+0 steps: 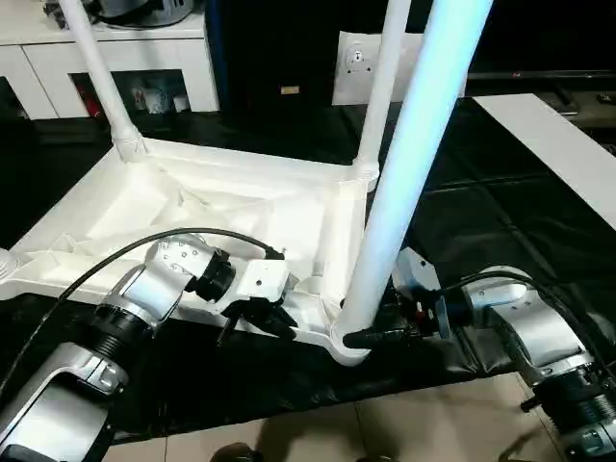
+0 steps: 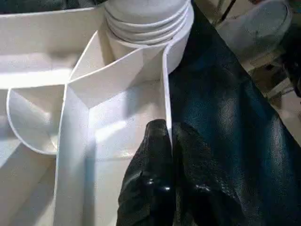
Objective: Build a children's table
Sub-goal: Rotate leg to tighten
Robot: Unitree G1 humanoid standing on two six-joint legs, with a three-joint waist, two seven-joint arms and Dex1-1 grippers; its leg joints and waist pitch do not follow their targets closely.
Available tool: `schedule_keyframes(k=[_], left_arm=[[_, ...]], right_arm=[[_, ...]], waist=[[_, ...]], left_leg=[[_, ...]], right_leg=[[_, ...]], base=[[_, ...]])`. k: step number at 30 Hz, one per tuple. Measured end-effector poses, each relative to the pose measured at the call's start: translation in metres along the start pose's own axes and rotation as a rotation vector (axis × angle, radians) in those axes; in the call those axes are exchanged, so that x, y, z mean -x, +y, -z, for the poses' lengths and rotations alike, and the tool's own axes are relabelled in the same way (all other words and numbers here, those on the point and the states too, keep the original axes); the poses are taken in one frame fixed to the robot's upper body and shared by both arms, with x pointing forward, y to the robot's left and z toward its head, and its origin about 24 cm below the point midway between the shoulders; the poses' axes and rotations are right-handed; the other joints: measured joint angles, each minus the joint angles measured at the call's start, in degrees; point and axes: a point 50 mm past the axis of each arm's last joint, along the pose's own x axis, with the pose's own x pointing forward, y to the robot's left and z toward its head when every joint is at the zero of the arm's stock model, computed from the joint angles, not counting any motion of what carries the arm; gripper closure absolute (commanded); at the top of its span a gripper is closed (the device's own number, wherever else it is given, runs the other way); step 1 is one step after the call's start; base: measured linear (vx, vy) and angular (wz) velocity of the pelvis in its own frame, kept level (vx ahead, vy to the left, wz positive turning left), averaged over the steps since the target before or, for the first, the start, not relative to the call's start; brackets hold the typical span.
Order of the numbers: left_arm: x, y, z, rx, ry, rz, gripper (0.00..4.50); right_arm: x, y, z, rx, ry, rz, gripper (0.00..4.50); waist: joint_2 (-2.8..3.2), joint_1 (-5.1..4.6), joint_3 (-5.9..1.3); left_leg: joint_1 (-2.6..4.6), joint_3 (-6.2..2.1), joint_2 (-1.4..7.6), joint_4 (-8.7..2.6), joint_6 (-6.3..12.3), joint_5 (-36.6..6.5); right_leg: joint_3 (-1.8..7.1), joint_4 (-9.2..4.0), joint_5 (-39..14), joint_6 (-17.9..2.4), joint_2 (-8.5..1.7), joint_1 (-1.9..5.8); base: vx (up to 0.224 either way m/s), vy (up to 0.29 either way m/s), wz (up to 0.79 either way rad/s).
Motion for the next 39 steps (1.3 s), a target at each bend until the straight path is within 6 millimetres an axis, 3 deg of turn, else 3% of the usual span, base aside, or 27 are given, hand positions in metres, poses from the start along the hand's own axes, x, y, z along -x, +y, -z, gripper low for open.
schedule_keyframes(k=[3,7,12,15,21,22,23,25,28,34,39], left_arm=[[-0.002,0.002,0.001,0.062,-0.014,-0.055,4.5],[-0.004,0.007,0.004,0.187,-0.036,-0.188,4.5],[-0.018,0.018,0.0,0.329,-0.078,-0.392,4.5],[-0.028,0.021,-0.004,0.399,-0.109,-0.477,4.5],[-0.036,0.025,-0.011,0.474,-0.111,-0.565,4.5],[-0.036,0.025,-0.011,0.473,-0.11,-0.565,4.5],[-0.036,0.025,-0.011,0.468,-0.106,-0.566,4.5],[-0.036,0.024,-0.012,0.458,-0.099,-0.568,4.5],[-0.035,0.023,-0.012,0.434,-0.089,-0.56,4.5],[-0.028,0.016,-0.01,0.318,-0.075,-0.509,4.5],[-0.021,0.01,-0.007,0.237,-0.084,-0.46,4.5]], right_arm=[[-0.002,0.002,0.005,-0.056,-0.044,0.086,2.41],[-0.007,-0.006,0.008,-0.119,-0.09,0.265,2.41],[-0.016,-0.025,0.007,-0.223,-0.127,0.594,2.43],[-0.021,-0.034,0.005,-0.262,-0.131,0.729,2.44],[-0.029,-0.04,0.0,-0.316,-0.127,0.86,2.44],[-0.029,-0.04,0.0,-0.316,-0.127,0.861,2.11],[-0.029,-0.04,0.0,-0.315,-0.127,0.862,1.77],[-0.031,-0.038,-0.001,-0.315,-0.135,0.86,1.77],[-0.031,-0.036,-0.002,-0.311,-0.146,0.859,1.31],[-0.029,-0.021,-0.001,-0.295,-0.195,0.804,0.86],[-0.017,-0.007,0.003,-0.217,-0.157,0.736,0.36]], waist=[[0.06,-0.08,-0.04],[0.11,-0.93,-0.07],[0.19,-3.74,-0.11],[0.25,-5.26,-0.14],[0.34,-6.38,-0.08],[0.34,-6.6,-0.08],[0.35,-6.66,-0.08],[0.35,-6.67,-0.08],[0.42,-6.62,-0.03],[0.43,-6.49,-0.03],[0.43,-5.18,-0.05]], left_leg=[[0.16,0.0,0.0,0.0,-0.01,0.0],[0.31,0.0,-0.01,0.02,-0.01,0.0],[0.32,-0.12,-0.08,0.22,-0.02,0.0],[0.15,-0.55,-0.07,0.21,-0.02,0.0],[0.15,-0.75,0.02,0.19,0.0,0.0],[0.15,-0.76,0.01,0.19,0.01,0.0],[0.13,-0.76,0.01,0.19,0.01,0.0],[0.13,-0.76,0.0,0.19,0.01,0.0],[0.11,-0.76,-0.01,0.16,0.02,0.0],[0.13,-0.75,0.0,-0.17,0.01,0.0],[0.12,-0.7,0.08,-0.59,-0.08,0.0]], right_leg=[[0.02,0.03,0.0,0.0,0.0,0.13],[0.02,-0.03,-0.1,0.2,0.0,0.16],[-0.09,-0.43,-0.2,0.3,-0.04,0.13],[-0.71,-1.32,-0.2,0.3,-0.05,0.26],[-1.38,-2.24,-0.2,0.3,-0.16,0.66],[-1.4,-2.32,-0.2,0.3,-0.17,0.69],[-1.4,-2.38,-0.2,0.3,-0.17,0.7],[-1.37,-2.41,-0.2,0.3,-0.17,0.71],[-1.35,-2.4,-0.2,0.3,-0.17,0.68],[-1.3,-2.03,0.1,-0.1,-0.13,0.53],[-1.32,-1.76,0.8,0.0,-0.06,0.27]], base=[[0.0,0.0,0.0],[0.0,0.0,0.0],[0.0,0.0,0.0],[0.0,0.0,0.0],[0.0,0.0,0.0],[0.0,0.0,0.0],[0.0,0.0,0.0],[0.0,0.0,0.0],[0.0,0.0,0.0],[0.0,0.0,0.0],[0.014,-0.012,0.01]])
